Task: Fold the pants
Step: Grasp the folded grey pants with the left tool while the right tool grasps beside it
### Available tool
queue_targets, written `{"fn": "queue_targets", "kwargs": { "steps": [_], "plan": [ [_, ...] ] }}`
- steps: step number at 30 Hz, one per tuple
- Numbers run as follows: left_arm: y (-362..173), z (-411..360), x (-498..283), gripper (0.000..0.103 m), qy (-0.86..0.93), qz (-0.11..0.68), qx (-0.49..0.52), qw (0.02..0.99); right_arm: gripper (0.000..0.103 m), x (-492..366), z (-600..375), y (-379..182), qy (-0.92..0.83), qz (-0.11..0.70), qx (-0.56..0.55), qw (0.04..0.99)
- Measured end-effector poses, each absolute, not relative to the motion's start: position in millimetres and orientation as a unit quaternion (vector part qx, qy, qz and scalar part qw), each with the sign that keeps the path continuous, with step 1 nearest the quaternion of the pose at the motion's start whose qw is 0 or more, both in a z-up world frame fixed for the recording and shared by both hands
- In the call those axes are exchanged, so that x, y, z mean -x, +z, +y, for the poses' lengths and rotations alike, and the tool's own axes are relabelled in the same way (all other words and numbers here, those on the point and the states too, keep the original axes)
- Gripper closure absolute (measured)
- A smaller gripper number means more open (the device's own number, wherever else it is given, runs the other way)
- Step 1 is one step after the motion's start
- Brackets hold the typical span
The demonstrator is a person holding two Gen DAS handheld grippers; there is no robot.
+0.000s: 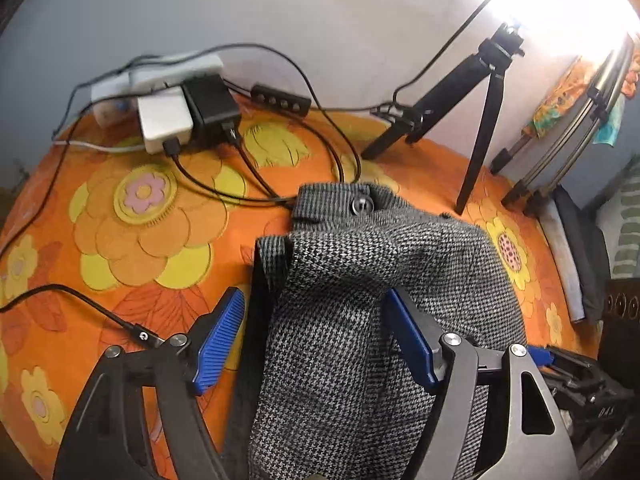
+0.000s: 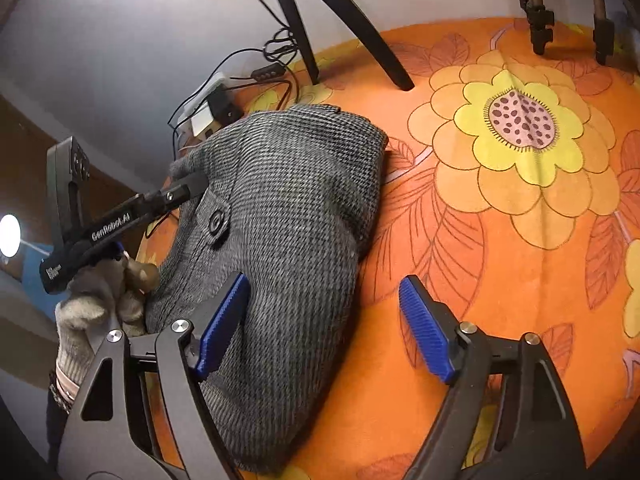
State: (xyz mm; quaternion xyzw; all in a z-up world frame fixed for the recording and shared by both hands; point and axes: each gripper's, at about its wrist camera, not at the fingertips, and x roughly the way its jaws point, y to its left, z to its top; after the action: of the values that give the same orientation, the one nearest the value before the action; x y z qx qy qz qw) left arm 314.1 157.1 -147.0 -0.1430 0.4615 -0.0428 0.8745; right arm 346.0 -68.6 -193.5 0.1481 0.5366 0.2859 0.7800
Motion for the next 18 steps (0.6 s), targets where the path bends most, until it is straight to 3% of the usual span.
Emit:
{"fn": "queue_targets", "kwargs": {
  "steps": [8,9,12,13,14,15,16,18],
  "plan": [
    [-167,171,-333,0.018,-0.075,0.489,0.196,0.847,0.021,-346,-49,-196,0.313,0.516,-0.137,0.785],
    [-167,169,-334,0.017,-0.074,0.488,0.19,0.849,0.03,-346,-45,-197,0.324,0.517,-0.139,0.78],
    [-168,163,-335,0.016,-0.069,0.481,0.177,0.856,0.039,-344,-37,-198,0.327,0.508,-0.134,0.786],
    [-168,162,-336,0.017,-0.068,0.476,0.173,0.86,0.05,-344,-33,-200,0.328,0.509,-0.137,0.783],
    [-168,161,-337,0.021,-0.07,0.473,0.171,0.862,0.053,-344,-33,-201,0.327,0.509,-0.143,0.784],
    [-168,158,-337,0.037,-0.08,0.469,0.169,0.863,0.062,-343,-32,-201,0.325,0.506,-0.146,0.786],
    [-167,156,-336,0.045,-0.086,0.469,0.167,0.863,0.071,-341,-31,-200,0.325,0.502,-0.146,0.788],
    [-166,149,-334,0.048,-0.086,0.468,0.157,0.865,0.079,-335,-28,-192,0.319,0.49,-0.131,0.8]
  ]
}}
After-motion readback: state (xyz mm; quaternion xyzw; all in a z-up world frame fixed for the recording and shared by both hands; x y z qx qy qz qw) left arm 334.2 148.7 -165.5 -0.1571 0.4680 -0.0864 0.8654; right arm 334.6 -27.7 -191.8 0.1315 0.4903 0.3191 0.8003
